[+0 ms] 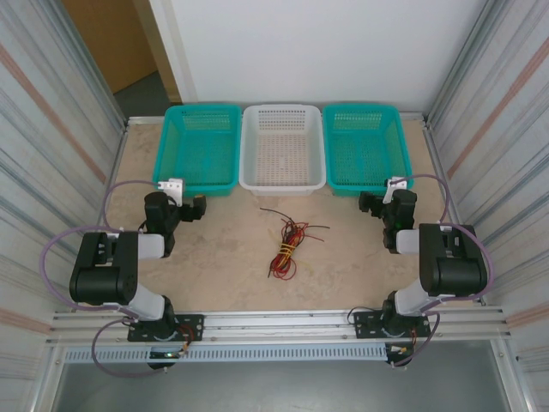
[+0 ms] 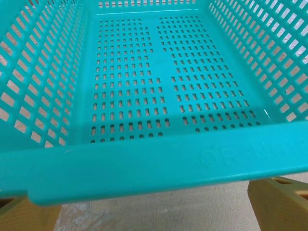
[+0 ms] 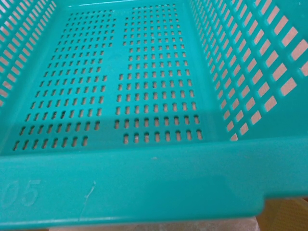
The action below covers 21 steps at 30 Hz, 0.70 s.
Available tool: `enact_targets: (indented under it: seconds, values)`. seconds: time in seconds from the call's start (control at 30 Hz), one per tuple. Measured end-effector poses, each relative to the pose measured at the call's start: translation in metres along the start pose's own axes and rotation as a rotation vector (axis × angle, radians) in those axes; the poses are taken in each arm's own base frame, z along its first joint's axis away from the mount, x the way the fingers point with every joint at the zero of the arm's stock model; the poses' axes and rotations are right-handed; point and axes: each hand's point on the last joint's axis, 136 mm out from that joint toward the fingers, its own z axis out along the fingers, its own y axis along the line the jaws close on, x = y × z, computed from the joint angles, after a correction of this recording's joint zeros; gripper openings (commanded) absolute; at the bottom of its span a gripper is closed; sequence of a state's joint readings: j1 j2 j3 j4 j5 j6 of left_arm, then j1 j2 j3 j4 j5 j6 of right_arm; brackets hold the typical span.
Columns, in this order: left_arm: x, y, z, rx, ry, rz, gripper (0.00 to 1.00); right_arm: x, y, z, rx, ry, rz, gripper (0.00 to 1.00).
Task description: Untangle the cables
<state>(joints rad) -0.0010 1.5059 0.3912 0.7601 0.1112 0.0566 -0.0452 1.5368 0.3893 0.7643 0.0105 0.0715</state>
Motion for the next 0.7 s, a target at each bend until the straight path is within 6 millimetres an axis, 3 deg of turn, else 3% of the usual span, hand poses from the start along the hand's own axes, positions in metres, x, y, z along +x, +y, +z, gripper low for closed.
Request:
enact_targets:
  seconds: [0.17, 0.27, 0.37, 0.4, 0.5, 0.6, 0.7]
  values:
    - [-0.001, -0.004, -0.002, -0.031, 0.034, 0.035, 0.87, -0.005, 0.003, -0.007, 0.020, 0.033, -0.014, 0.99]
    - [-0.025, -0.022, -0.005, -0.094, 0.077, 0.106, 0.85, -0.039, 0.005, -0.025, 0.073, 0.042, 0.002, 0.99]
    - [-0.060, -0.059, -0.022, -0.153, 0.095, 0.183, 0.87, -0.087, 0.001, -0.070, 0.178, -0.010, 0.089, 0.99]
    - [-0.068, -0.075, -0.034, -0.158, 0.096, 0.195, 0.87, -0.101, 0.002, -0.093, 0.204, -0.032, 0.133, 0.99]
    - [-0.070, -0.111, -0.076, -0.131, 0.128, 0.171, 0.87, -0.119, 0.011, -0.155, 0.181, -0.090, 0.261, 0.99]
    - [-0.051, -0.105, -0.106, -0.135, 0.226, 0.071, 0.84, -0.098, 0.003, -0.191, 0.144, -0.108, 0.418, 0.99]
    - [-0.027, -0.102, -0.127, -0.102, 0.341, -0.016, 0.84, -0.038, -0.003, -0.190, 0.145, 0.035, 0.527, 0.99]
